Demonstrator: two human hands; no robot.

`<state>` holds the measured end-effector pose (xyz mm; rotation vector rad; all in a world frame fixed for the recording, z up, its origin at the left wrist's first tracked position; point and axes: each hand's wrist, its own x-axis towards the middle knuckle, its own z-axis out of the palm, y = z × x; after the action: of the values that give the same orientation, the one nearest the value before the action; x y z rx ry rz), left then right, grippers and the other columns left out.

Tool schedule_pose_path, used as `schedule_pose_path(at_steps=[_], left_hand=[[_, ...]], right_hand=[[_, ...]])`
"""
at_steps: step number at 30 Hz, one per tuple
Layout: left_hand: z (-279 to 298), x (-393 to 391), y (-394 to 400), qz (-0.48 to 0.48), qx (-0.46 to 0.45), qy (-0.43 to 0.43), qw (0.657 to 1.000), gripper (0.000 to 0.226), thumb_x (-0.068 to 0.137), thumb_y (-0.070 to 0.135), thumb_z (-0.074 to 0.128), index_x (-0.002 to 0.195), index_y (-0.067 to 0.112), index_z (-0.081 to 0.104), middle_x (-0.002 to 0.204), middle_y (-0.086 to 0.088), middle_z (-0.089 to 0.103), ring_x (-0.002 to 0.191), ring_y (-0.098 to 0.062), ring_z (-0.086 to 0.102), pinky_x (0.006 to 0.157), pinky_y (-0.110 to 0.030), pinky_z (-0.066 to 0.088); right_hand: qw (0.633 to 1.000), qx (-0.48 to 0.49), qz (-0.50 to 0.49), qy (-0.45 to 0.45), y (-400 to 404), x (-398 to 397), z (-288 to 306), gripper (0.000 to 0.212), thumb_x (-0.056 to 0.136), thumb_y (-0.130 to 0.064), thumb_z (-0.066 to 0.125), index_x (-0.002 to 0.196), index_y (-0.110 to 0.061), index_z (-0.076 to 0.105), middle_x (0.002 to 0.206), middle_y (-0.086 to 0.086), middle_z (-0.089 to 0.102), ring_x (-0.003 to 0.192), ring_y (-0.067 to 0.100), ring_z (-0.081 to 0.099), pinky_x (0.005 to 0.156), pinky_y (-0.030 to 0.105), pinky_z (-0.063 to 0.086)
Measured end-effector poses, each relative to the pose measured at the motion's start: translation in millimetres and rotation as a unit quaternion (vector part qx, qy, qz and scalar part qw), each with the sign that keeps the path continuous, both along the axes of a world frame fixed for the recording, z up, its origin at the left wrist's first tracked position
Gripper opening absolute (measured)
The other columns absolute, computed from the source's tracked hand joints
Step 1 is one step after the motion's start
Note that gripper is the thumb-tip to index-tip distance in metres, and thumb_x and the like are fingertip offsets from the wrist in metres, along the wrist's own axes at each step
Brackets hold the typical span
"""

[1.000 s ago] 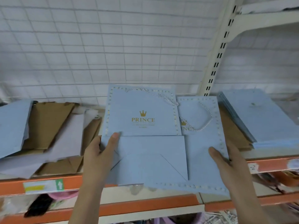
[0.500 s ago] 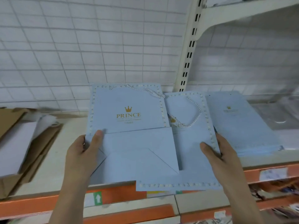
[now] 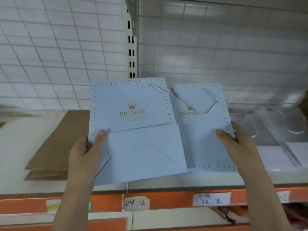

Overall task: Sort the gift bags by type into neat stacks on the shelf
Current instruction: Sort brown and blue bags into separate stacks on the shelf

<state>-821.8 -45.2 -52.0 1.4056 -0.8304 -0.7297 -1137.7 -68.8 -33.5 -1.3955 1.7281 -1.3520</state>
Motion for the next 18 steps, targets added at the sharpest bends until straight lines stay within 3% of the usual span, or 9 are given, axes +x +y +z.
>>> schedule_pose_path(at_steps=[3,6,7,9,11,14,16,18], left_hand=[[2,-17,2,0.024,-0.001,-0.002,1.000,0.040,0.087,0.034,0.059,0.060,0.015,0.036,0.059,0.002,0.031,0.052,-0.015,0.031,0.048,-0.026,0.026],[3,-26,3,0.039,0.000,-0.002,0.999,0.033,0.086,0.035,0.059,0.067,0.012,0.047,0.066,0.000,0.046,0.057,-0.016,0.046,0.051,-0.026,0.036],[5,-28,3,0.041,0.001,-0.002,0.999,0.030,0.087,0.035,0.059,0.070,0.011,0.050,0.069,-0.001,0.051,0.059,-0.016,0.049,0.051,-0.026,0.039],[6,-31,4,0.039,0.005,-0.007,0.999,0.033,0.086,0.036,0.060,0.081,0.003,0.056,0.077,-0.006,0.058,0.065,-0.019,0.055,0.054,-0.027,0.043],[4,-33,4,0.039,0.009,-0.014,0.999,0.042,0.085,0.038,0.060,0.090,-0.003,0.057,0.082,-0.011,0.058,0.071,-0.023,0.056,0.059,-0.031,0.045],[4,-39,1,0.036,0.018,-0.031,0.999,0.039,0.084,0.040,0.061,0.082,0.002,0.054,0.075,-0.009,0.048,0.069,-0.020,0.046,0.063,-0.033,0.039],[5,-49,-3,0.016,0.025,-0.037,0.999,0.038,0.083,0.042,0.061,0.079,0.005,0.051,0.069,-0.007,0.044,0.063,-0.019,0.042,0.060,-0.032,0.037],[6,-61,-11,-0.012,0.035,-0.041,0.998,0.044,0.083,0.043,0.061,0.083,0.000,0.053,0.073,-0.012,0.053,0.064,-0.022,0.050,0.061,-0.038,0.045]], right_hand=[[0.999,0.026,-0.007,0.044,-30,-20,-5,0.016,0.088,-0.023,0.057,0.100,-0.015,0.061,0.069,-0.010,0.060,0.063,0.007,0.054,0.056,0.024,0.036],[0.994,0.066,-0.014,0.084,-50,-21,-15,0.018,0.086,-0.027,0.058,0.091,-0.010,0.059,0.049,-0.011,0.055,0.057,0.020,0.053,0.054,0.025,0.035],[0.992,0.074,-0.020,0.100,-52,-18,-17,0.022,0.087,-0.030,0.058,0.094,-0.009,0.057,0.054,-0.011,0.058,0.065,0.026,0.056,0.059,0.026,0.037],[0.979,0.103,-0.046,0.169,-52,-11,-16,0.040,0.089,-0.036,0.054,0.109,-0.002,0.053,0.085,0.008,0.065,0.091,0.032,0.058,0.070,0.029,0.036],[0.960,0.113,-0.063,0.248,-52,-9,-17,0.053,0.089,-0.041,0.052,0.114,0.006,0.050,0.105,0.022,0.060,0.104,0.036,0.055,0.081,0.034,0.038],[0.942,0.108,-0.057,0.313,-55,-12,-19,0.058,0.089,-0.043,0.053,0.113,0.009,0.048,0.115,0.027,0.051,0.110,0.039,0.048,0.095,0.041,0.034],[0.943,0.102,-0.055,0.312,-55,-15,-20,0.058,0.088,-0.043,0.055,0.114,0.008,0.045,0.117,0.026,0.049,0.111,0.040,0.047,0.095,0.042,0.034],[0.953,0.077,-0.057,0.288,-51,-19,-21,0.052,0.090,-0.035,0.054,0.117,0.008,0.044,0.120,0.027,0.049,0.111,0.041,0.048,0.093,0.043,0.035]])
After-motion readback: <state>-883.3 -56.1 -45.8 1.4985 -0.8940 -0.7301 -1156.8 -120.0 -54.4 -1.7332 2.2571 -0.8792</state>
